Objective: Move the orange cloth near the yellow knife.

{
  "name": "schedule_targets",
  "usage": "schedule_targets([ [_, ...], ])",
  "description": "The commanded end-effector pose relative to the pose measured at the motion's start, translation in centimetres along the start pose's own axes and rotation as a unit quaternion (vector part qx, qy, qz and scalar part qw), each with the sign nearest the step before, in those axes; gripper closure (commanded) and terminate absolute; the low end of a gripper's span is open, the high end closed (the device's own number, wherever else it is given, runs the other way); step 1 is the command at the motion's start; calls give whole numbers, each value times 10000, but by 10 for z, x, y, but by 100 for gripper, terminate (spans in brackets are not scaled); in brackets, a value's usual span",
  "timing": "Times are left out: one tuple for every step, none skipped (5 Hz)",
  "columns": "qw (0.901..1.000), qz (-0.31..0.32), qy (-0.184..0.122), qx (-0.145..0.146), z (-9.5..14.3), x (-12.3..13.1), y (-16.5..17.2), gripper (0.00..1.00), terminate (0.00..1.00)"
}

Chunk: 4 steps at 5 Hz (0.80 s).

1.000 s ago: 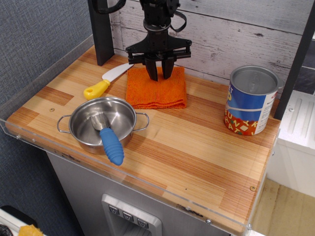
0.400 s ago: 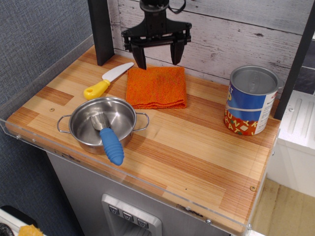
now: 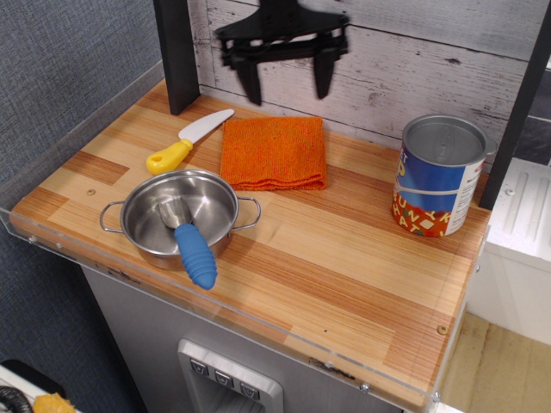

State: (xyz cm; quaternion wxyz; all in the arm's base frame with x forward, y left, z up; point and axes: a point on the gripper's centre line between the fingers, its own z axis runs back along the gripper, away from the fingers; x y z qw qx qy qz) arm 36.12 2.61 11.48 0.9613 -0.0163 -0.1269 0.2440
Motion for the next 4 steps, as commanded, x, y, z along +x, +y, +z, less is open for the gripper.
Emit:
schedule_targets([
  [9968, -740, -258, -161, 52, -26, -23, 0, 0],
  [9952, -901, -309, -227, 64, -36, -26, 0, 0],
  [9952, -901, -309, -227, 64, -36, -26, 0, 0],
  [9952, -901, -309, -227, 64, -36, -26, 0, 100],
])
